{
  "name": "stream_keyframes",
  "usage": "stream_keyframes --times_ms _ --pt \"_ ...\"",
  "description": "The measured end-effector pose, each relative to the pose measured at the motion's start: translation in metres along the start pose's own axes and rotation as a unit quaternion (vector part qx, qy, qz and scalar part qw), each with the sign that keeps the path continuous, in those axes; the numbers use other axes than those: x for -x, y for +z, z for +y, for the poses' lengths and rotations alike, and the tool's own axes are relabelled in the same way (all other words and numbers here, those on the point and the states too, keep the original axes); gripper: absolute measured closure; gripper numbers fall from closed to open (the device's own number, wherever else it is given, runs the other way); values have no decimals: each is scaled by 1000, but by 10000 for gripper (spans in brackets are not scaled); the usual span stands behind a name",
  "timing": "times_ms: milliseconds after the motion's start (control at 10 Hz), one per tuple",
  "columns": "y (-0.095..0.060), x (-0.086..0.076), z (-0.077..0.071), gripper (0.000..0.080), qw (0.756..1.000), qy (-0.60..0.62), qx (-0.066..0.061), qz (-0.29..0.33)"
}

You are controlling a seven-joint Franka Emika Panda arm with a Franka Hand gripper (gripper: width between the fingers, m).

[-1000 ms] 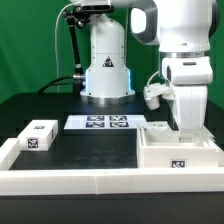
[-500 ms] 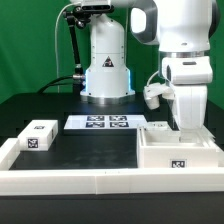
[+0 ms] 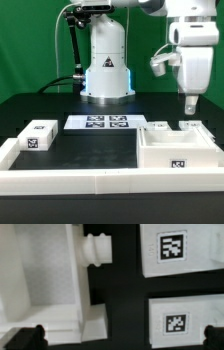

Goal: Assemble cabinet

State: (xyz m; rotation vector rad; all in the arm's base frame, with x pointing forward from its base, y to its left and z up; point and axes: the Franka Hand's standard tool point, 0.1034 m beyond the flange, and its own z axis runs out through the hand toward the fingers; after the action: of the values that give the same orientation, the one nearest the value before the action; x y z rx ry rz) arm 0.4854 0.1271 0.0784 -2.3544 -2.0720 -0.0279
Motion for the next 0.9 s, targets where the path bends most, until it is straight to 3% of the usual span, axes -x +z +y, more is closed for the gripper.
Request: stream_keyframes --times_ms 300,400,600,800,900 --pt "1 0 -3 2 1000 1 -2 0" --pt "6 -8 -14 2 1000 11 2 6" --pt "16 -23 -38 2 1000 13 -6 11" --pt "24 -36 -52 2 1000 13 -14 13" --pt "23 -34 -50 2 1000 14 -13 13"
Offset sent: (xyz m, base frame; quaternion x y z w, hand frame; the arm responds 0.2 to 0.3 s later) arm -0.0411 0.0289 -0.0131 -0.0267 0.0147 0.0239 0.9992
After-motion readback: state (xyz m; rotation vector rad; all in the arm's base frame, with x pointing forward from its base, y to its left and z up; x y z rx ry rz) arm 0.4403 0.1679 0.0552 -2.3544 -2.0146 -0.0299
